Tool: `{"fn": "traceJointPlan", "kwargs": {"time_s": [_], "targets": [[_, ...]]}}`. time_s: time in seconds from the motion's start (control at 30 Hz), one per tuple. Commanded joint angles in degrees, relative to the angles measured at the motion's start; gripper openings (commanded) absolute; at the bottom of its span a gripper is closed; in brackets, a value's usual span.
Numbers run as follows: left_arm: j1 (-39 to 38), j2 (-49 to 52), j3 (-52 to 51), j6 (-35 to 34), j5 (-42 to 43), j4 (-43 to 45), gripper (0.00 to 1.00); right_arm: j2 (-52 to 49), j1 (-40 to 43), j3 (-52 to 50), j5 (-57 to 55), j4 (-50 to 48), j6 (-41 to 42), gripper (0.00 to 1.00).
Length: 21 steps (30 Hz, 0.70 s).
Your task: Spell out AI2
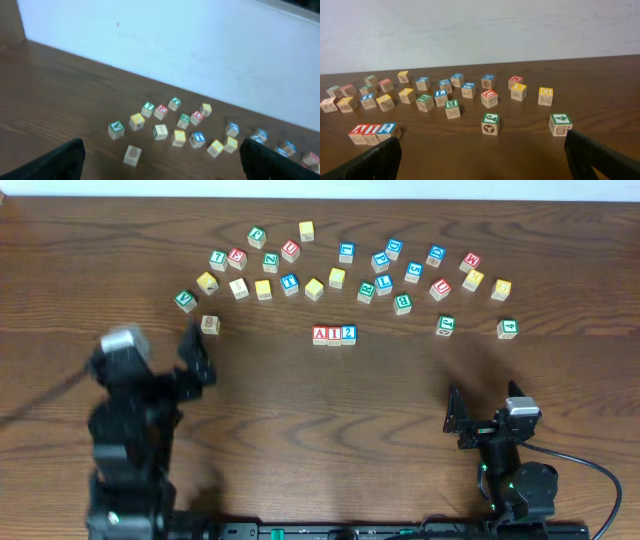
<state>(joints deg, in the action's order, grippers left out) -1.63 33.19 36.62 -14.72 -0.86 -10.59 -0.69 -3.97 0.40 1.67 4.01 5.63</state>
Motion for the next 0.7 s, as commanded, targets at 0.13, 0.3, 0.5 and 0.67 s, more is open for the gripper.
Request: {"fn": "traceJointPlan", "kwargs": {"time_s": [0.13, 0.3, 0.5, 0.67], "targets": [[1.53, -18.03, -22.84, 0.96, -0.92, 12.96, 0.98, 0.37, 0.55, -0.09, 0.17, 0.22, 0.55, 0.99], [1.51, -25.20, -31.41, 0.98, -1.09, 15.39, 0.98, 0.37, 0.55, -0.09, 0.17, 0.22, 0.55, 0.99], [1.51, -30.95, -36.44, 2.49, -1.36, 14.88, 0.98, 0.35, 0.55, -0.09, 0.17, 0.22, 0.55, 0.99], [1.53, -33.20, -36.41, 3.98, -1.36, 10.29, 0.98, 0.33, 0.55, -0.09, 0.17, 0.22, 0.55, 0.99]]}}
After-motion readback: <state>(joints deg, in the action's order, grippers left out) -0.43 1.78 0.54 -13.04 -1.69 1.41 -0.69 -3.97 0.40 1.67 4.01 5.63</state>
